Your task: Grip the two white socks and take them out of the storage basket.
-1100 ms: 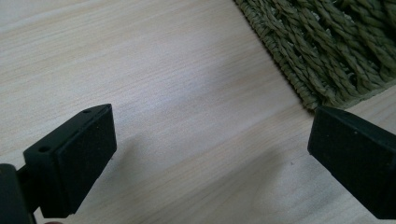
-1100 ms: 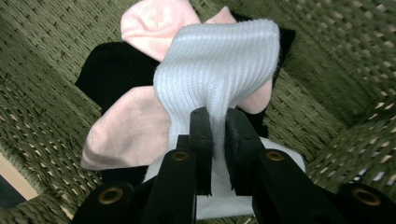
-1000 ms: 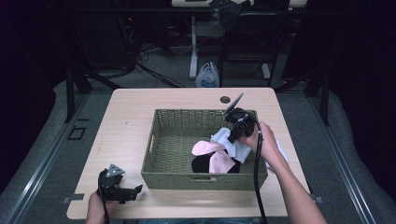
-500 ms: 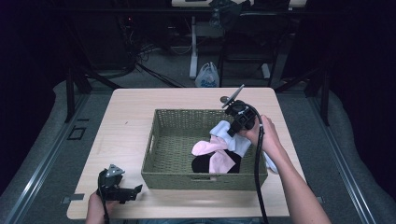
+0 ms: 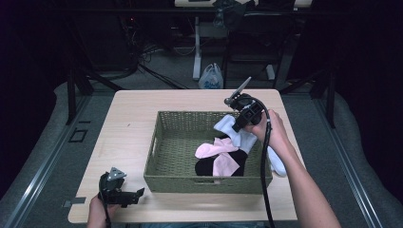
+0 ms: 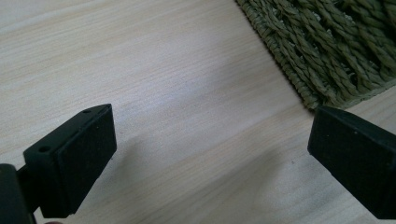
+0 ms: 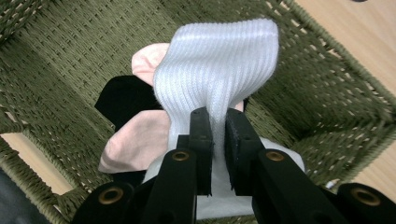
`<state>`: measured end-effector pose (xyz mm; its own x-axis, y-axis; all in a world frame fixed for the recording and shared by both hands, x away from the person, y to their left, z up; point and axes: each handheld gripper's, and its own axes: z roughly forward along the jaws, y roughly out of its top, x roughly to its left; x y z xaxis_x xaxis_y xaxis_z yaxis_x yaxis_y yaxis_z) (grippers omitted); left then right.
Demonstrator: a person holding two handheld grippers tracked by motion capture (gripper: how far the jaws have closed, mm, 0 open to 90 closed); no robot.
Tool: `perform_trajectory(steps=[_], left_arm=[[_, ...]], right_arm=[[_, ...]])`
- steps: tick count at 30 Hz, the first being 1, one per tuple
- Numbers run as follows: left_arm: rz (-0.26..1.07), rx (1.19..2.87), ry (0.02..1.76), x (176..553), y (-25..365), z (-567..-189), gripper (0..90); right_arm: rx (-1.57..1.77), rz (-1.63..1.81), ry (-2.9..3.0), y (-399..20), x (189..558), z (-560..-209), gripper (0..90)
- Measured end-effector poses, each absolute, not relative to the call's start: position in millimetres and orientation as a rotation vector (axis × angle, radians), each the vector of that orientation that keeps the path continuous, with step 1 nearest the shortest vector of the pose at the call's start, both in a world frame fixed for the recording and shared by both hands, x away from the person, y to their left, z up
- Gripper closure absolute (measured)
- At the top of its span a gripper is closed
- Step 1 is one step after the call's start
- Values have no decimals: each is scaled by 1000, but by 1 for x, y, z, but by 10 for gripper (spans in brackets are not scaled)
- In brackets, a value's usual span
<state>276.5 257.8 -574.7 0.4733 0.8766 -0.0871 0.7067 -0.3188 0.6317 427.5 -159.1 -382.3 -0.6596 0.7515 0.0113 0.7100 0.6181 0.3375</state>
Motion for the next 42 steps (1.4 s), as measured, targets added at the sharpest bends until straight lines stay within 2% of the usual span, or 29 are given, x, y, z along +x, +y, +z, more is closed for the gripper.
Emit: perform_trajectory(steps=[16, 29, 42], left_arm=[[361, 2118, 1304, 277, 258, -575, 13], [361, 2114, 1314, 277, 258, -576, 13], [363, 2115, 1316, 278, 258, -576, 13]], right_arm=[[1240, 513, 2621, -176, 422, -348, 824], [1325, 490, 2543, -226, 415, -332, 825], [1440, 521, 2475, -271, 405, -335, 825]])
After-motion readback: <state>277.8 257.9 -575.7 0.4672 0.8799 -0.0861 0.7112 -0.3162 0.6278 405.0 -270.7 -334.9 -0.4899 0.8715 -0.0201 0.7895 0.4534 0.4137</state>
